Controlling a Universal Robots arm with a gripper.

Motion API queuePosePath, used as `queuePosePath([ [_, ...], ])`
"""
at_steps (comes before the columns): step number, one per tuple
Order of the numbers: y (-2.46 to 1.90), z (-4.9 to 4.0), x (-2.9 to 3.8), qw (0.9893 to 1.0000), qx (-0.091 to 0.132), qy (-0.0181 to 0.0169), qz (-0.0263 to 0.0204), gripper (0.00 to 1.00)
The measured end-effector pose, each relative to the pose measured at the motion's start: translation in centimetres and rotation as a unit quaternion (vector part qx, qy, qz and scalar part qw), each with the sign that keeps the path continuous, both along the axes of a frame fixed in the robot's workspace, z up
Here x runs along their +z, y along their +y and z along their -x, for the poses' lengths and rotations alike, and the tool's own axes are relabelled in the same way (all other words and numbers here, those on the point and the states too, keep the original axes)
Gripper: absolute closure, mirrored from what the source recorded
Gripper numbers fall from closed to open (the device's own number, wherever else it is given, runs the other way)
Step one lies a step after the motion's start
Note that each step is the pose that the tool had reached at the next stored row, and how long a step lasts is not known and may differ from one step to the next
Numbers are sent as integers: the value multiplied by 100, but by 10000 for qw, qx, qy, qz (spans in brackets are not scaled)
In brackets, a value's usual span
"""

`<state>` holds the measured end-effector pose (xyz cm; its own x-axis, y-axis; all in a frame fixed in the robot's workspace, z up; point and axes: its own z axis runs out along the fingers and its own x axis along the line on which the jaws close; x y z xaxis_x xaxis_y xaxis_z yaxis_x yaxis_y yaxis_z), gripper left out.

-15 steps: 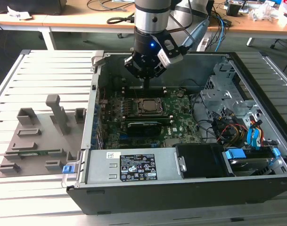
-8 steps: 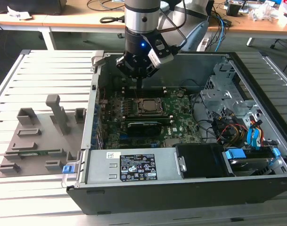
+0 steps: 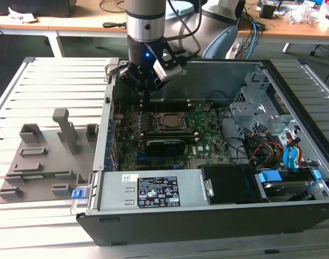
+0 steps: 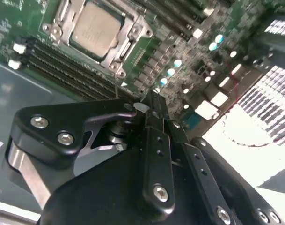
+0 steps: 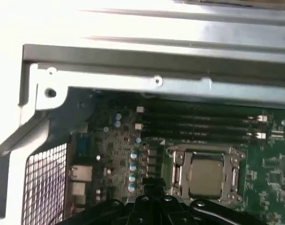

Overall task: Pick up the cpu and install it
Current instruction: 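Install the first cpu locking lever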

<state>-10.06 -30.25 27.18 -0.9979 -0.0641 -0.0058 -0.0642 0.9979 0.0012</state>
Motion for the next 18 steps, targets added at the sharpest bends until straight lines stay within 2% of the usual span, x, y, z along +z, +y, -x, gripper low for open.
queuePosePath([
  [2, 117, 0, -53, 10000, 1, 0, 0, 89],
  [3, 161, 1, -65, 10000, 2, 0, 0, 89],
  [4, 171, 0, -66, 10000, 3, 1, 0, 89],
  [10, 172, -131, -68, 10000, 3, 1, 1, 89],
  [18, 172, -213, -69, 10000, 3, 0, 1, 89],
])
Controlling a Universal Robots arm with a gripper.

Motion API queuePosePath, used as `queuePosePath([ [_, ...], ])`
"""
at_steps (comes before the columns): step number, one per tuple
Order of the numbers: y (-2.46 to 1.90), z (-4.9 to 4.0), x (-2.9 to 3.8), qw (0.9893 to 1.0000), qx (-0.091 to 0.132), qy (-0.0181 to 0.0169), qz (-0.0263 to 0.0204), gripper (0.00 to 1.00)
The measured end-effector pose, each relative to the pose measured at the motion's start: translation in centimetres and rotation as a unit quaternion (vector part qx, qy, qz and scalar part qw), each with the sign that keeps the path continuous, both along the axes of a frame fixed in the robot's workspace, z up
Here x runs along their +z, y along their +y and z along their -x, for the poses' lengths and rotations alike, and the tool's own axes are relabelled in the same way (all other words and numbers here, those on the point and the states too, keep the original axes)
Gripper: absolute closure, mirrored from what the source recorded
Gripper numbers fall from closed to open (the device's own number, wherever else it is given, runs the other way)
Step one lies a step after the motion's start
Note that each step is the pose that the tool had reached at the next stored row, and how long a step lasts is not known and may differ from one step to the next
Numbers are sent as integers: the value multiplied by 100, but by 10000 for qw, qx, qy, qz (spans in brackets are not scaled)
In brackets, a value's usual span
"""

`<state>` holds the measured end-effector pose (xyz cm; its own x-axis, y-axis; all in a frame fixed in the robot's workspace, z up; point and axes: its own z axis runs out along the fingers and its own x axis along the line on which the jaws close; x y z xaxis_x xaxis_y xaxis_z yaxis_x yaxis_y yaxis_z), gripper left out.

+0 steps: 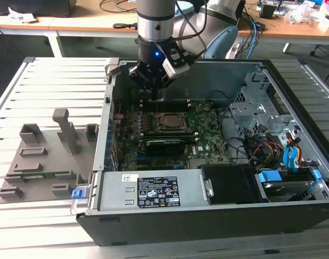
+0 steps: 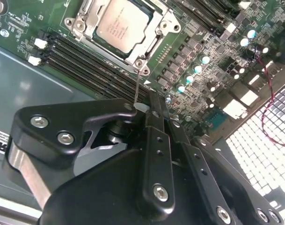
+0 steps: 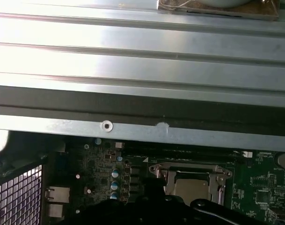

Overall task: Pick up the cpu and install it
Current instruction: 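Install the first cpu locking lever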

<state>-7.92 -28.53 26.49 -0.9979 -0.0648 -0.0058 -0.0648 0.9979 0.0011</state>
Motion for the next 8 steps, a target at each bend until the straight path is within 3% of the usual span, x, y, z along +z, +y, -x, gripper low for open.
queuePosePath([
  [8, 0, -87, 0, 10000, 0, 0, 1, 89],
])
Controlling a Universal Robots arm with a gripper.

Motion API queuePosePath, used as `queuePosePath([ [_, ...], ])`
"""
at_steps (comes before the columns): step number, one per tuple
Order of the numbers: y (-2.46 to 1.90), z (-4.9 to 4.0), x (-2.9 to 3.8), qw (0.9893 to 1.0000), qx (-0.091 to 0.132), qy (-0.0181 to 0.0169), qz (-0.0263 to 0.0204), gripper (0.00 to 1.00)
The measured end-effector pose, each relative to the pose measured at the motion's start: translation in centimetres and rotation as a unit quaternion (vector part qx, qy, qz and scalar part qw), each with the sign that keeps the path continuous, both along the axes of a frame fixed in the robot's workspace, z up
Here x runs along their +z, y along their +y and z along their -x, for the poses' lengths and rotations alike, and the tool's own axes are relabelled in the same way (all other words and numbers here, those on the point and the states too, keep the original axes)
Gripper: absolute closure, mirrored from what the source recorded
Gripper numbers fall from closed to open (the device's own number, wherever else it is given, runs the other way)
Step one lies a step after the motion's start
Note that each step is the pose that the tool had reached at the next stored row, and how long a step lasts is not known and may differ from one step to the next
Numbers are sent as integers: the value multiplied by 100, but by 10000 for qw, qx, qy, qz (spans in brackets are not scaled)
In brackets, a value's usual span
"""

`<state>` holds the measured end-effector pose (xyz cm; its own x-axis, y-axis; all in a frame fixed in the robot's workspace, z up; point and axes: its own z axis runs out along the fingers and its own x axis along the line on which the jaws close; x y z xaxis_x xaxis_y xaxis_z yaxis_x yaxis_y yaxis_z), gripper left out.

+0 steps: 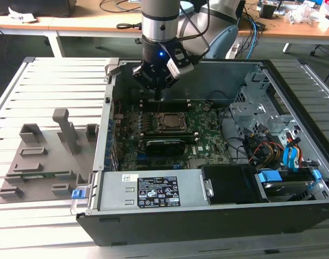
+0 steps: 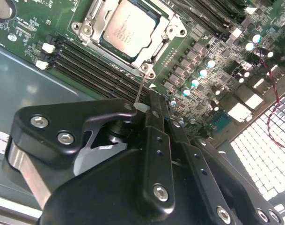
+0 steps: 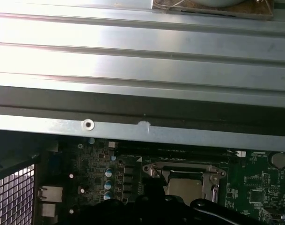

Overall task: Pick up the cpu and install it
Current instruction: 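Install the first cpu locking lever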

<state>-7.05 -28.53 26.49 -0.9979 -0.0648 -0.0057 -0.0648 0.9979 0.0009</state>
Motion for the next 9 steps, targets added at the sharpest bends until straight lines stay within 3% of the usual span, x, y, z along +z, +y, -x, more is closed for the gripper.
queuePosePath([
  [9, 0, -142, 0, 10000, 0, 0, 0, 89],
])
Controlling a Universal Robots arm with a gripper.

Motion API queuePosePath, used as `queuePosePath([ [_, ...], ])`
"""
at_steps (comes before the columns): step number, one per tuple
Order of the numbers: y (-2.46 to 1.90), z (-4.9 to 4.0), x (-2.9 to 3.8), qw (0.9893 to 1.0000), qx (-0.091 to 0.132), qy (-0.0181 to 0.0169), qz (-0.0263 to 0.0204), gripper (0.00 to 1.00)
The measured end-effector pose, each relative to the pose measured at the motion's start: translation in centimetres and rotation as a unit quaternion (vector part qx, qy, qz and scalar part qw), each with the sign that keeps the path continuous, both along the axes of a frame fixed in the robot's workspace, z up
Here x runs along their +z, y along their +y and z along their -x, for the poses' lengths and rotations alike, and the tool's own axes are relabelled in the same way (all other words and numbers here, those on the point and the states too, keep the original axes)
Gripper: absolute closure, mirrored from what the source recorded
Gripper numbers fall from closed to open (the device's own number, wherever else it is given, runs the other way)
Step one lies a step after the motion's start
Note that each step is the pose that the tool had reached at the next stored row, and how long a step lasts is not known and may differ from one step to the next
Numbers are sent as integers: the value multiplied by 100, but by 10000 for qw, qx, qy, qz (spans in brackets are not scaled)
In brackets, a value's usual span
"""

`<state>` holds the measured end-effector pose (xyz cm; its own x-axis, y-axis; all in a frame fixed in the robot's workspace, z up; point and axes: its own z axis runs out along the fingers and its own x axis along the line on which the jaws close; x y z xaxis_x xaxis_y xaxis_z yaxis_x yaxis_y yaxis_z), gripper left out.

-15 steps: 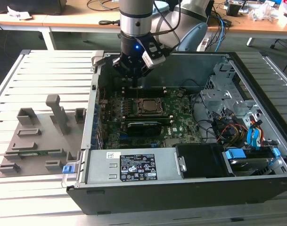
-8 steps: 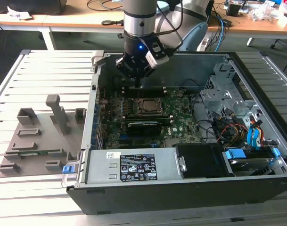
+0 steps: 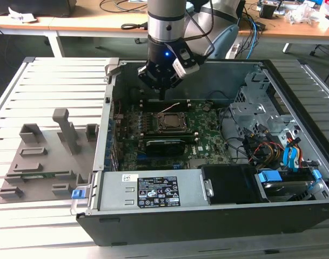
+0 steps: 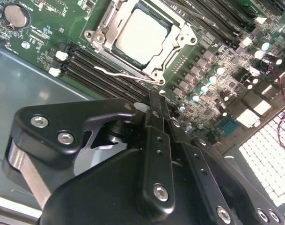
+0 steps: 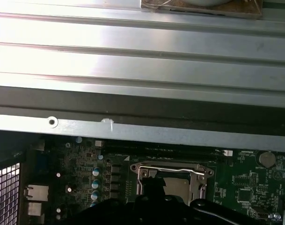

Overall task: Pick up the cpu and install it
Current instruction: 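Install the first cpu locking lever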

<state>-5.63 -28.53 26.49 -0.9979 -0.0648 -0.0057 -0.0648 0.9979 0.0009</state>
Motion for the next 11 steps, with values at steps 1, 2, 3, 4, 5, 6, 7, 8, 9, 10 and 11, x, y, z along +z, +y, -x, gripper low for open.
queuePosePath([
  [1, 0, -17, 0, 10000, 0, 0, 0, 89],
  [2, 0, -29, 0, 10000, 0, 0, 0, 89],
  [3, 0, -46, 0, 10000, 0, 1, 0, 89],
  [4, 0, -71, 0, 10000, 0, 1, 0, 89],
  [5, 0, -88, 0, 10000, 1, 1, 0, 89],
  [6, 0, -103, 0, 10000, 0, 2, 0, 89],
  [7, 0, -126, 0, 10000, 0, 2, 1, 89],
  [8, 0, -158, 0, 10000, 0, 3, 0, 89],
  [9, 0, -184, 0, 10000, 0, 4, 0, 89],
  [10, 0, -210, 0, 10000, 0, 4, 0, 89],
  [11, 0, -235, 0, 10000, 0, 5, 0, 89],
])
